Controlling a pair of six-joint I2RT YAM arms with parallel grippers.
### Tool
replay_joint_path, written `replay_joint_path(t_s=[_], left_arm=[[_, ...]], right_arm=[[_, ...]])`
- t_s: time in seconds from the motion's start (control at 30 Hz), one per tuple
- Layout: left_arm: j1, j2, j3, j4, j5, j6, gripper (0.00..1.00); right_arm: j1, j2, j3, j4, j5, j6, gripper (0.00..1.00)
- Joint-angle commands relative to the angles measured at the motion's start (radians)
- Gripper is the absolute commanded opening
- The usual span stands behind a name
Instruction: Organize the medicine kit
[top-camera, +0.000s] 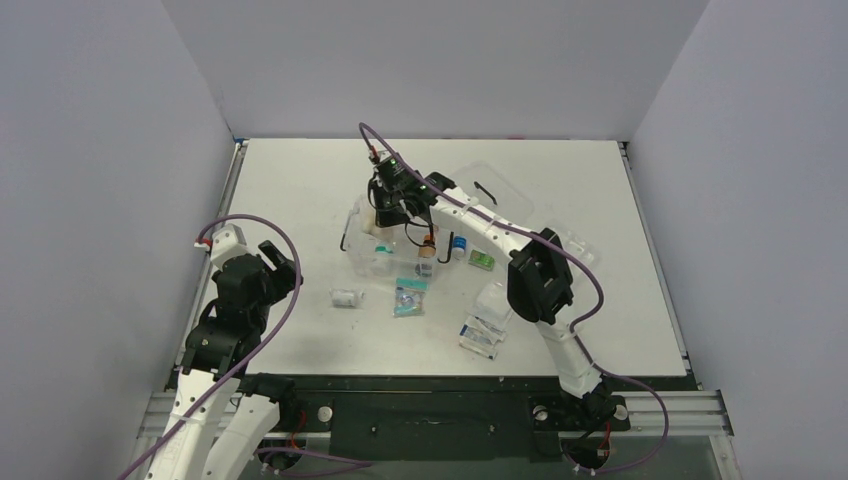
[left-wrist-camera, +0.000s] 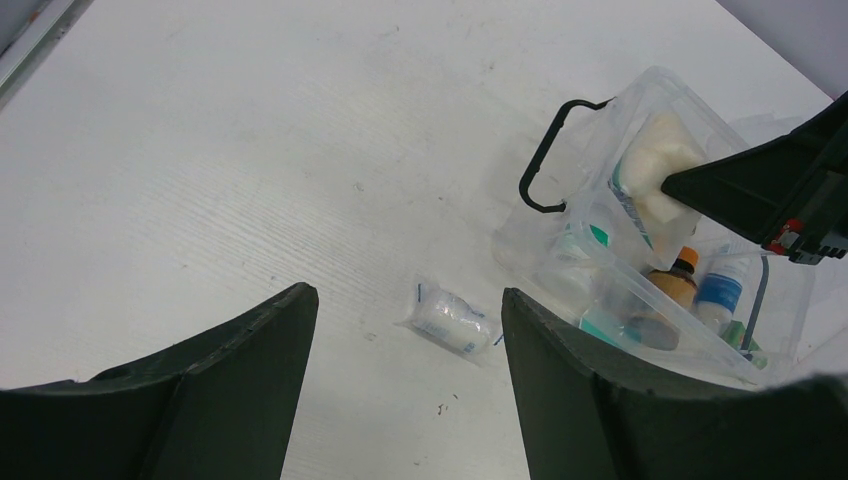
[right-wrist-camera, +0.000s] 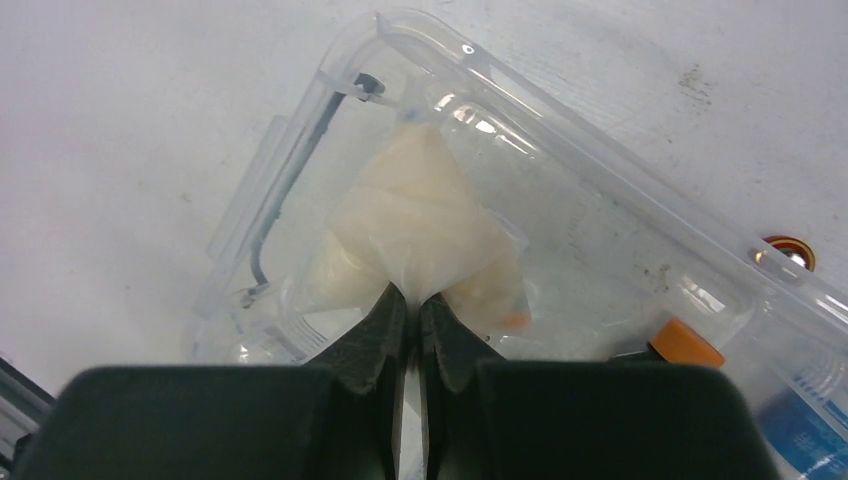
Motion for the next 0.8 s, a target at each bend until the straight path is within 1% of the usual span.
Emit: replay_joint_path(t_s=[0.0,0.13,0.33,0.47,0.63,0.77], left_arm=[[-0.001,-0.007,0.014,0.039,0.007,0.015,0.66],[-0.001,-0.006,0.014,0.039,0.005,0.016,0.66],[0.000,-0.006,0.013,0.042,0.007,0.016,0.66],[-0.001,-0.005,0.011,0.042,0.005,0.016,0.66],[0.000,-0.004,0.010,0.043,0.007,0.017,0.66],[0.001,-0.002,0.010,0.043,0.007,0.016,0.66]], right_arm=[[0.016,0.045,0.050,0.104,-0.032,0.083,0.00],[0.015,0.045,0.036,0.104,0.003,0.091,0.00],[-0.012,-0.022,-0.072,0.094,0.052,0.053,0.00],[-0.031,-0.054,-0.103,0.054,0.082,0.014,0.00],[-0.034,-0.101,-0.148,0.014,0.156,-0.049,0.00],[-0.037,-0.091,-0.138,-0.032,0.190,-0.075,0.00]])
